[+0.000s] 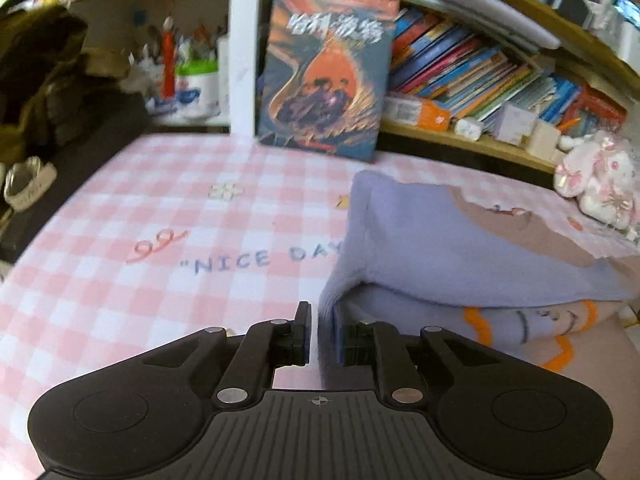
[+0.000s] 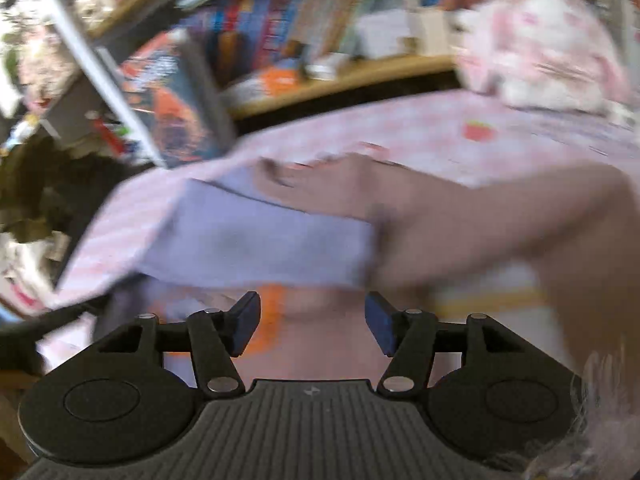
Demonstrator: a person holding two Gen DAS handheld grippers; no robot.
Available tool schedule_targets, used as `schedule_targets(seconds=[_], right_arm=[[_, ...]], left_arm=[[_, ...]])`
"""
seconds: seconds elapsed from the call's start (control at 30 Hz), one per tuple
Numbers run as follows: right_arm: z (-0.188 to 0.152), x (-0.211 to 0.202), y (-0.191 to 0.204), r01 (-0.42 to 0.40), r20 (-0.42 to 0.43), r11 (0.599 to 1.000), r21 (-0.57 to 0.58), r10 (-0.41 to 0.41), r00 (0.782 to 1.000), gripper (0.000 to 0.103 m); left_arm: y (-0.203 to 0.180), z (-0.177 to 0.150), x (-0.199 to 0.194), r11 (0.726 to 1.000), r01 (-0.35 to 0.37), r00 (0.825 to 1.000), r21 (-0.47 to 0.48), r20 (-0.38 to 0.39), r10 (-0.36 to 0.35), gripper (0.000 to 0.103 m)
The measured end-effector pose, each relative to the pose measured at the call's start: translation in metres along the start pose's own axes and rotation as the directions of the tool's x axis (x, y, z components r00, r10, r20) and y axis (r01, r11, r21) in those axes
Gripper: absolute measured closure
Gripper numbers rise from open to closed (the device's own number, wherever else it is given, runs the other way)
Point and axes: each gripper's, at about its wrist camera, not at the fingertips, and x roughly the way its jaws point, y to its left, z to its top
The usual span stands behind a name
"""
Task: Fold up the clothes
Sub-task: 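Lift the sweater with both grippers and shake it open above the mat, then lay the sweater flat on the mat with both grippers, pulling it straight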
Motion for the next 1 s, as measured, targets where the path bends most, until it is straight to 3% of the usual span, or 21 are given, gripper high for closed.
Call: schedule_targets(seconds=[0.07, 0.13, 0.27, 0.43, 0.6, 0.63, 0.67, 0.73, 0.8, 0.9, 0.97, 1.0], right_arm=[[-0.011, -0.007, -0.018, 0.081, -0.005, 0.997, 0.003, -0.081, 0.997, 0.051], [-0.023, -0.013, -0.034, 0.138, -0.015, 0.99, -0.003, -0.138, 0.99, 0.051], [-0.04, -0.019, -0.054, 0.215, -0.026, 0.976, -0.025, -0.216, 0.976, 0.05], [-0.048, -0.025, -0.064, 0.13, -0.07, 0.991, -0.018, -0.131, 0.989, 0.05], [-0.051, -0.015, -0.051, 0.041, -0.129, 0.992, -0.123, -0.056, 0.99, 0.053], [-0.052, -0.012, -0.047, 0.027, -0.14, 0.988, -0.151, -0.049, 0.989, 0.065], [-0.052, -0.01, -0.043, -0.007, -0.156, 0.983, -0.185, -0.022, 0.988, 0.087], [-0.047, -0.004, -0.041, -0.039, -0.171, 0.978, -0.207, 0.003, 0.985, 0.091], [-0.033, 0.0, -0.047, -0.015, -0.125, 0.981, -0.194, -0.009, 0.992, 0.091], [0.003, -0.013, -0.052, 0.057, 0.032, 0.985, -0.165, -0.053, 0.998, 0.092], [0.024, -0.029, -0.049, 0.083, 0.129, 0.981, -0.175, -0.061, 0.99, 0.092], [0.025, -0.034, -0.048, 0.076, 0.123, 0.981, -0.181, -0.054, 0.991, 0.092]], left_arm=[[-0.008, 0.003, -0.008, 1.0, 0.016, 1.0, 0.016, 0.011, -0.017, 0.078], [-0.017, 0.002, -0.013, 0.999, 0.036, 0.999, 0.024, 0.001, -0.037, 0.061], [-0.027, -0.012, -0.015, 1.0, -0.024, 0.999, 0.011, -0.04, 0.024, 0.053], [-0.03, -0.027, -0.022, 0.996, -0.087, 0.994, -0.037, -0.066, 0.085, 0.044], [-0.029, -0.038, -0.024, 0.988, -0.139, 0.987, -0.067, -0.087, 0.133, 0.043], [-0.029, -0.04, -0.023, 0.987, -0.146, 0.986, -0.073, -0.09, 0.139, 0.043], [-0.03, -0.041, -0.021, 0.986, -0.148, 0.986, -0.08, -0.09, 0.141, 0.043], [-0.032, -0.041, -0.018, 0.986, -0.141, 0.987, -0.095, -0.094, 0.132, 0.044], [-0.036, -0.04, -0.013, 0.987, -0.128, 0.988, -0.098, -0.101, 0.118, 0.047], [-0.048, -0.04, -0.006, 0.993, -0.086, 0.99, -0.079, -0.122, 0.076, 0.069], [-0.056, -0.041, -0.002, 0.996, -0.075, 0.99, -0.057, -0.123, 0.067, 0.077], [-0.058, -0.04, -0.002, 0.996, -0.064, 0.991, -0.062, -0.122, 0.056, 0.089]])
